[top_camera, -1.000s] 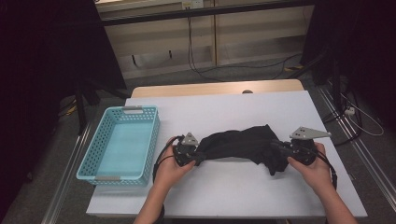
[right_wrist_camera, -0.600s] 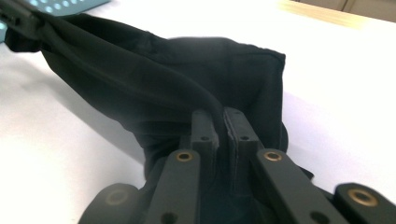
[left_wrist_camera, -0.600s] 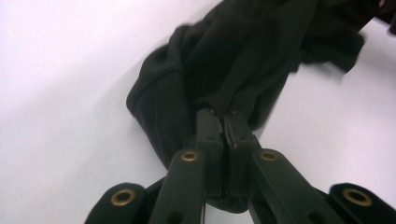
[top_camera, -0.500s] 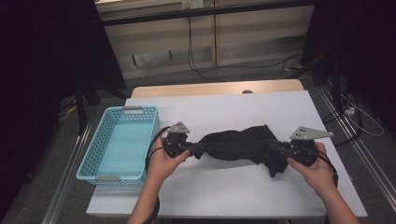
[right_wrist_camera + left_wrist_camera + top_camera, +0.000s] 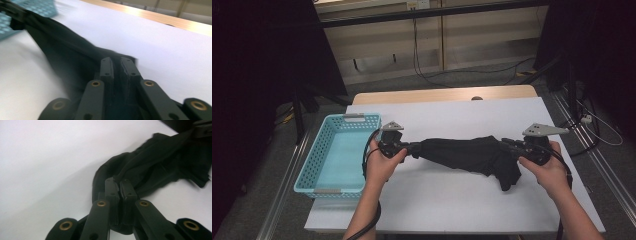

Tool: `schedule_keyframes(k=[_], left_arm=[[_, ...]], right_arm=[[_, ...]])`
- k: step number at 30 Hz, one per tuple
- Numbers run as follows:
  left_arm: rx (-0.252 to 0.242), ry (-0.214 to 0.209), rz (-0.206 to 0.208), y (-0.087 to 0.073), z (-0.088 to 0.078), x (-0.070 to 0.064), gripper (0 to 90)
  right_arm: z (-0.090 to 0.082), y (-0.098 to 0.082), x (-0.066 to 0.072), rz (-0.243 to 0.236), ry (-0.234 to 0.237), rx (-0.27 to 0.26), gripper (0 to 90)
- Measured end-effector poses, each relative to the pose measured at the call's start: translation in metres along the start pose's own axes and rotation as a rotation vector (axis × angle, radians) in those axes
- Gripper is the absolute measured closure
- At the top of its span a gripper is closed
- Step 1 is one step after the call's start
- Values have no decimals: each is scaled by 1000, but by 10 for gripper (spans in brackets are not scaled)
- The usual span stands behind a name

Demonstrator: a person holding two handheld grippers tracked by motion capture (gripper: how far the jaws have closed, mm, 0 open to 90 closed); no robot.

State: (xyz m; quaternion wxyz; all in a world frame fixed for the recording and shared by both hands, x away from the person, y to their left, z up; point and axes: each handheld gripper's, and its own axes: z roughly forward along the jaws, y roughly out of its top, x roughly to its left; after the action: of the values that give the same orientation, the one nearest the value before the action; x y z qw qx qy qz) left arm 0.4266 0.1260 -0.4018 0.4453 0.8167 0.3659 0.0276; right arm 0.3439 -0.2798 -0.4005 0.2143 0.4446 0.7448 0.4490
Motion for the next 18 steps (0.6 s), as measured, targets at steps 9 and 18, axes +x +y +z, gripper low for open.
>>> schedule_keyframes(k=[9,18], left_arm=[[43,19,-44,-6,14,7,865],[53,27,-39,-5,14,5,865]], right_arm=[[5,-3,5,-22,25,31,744],[-3,-8,16,-34,31,6,602]])
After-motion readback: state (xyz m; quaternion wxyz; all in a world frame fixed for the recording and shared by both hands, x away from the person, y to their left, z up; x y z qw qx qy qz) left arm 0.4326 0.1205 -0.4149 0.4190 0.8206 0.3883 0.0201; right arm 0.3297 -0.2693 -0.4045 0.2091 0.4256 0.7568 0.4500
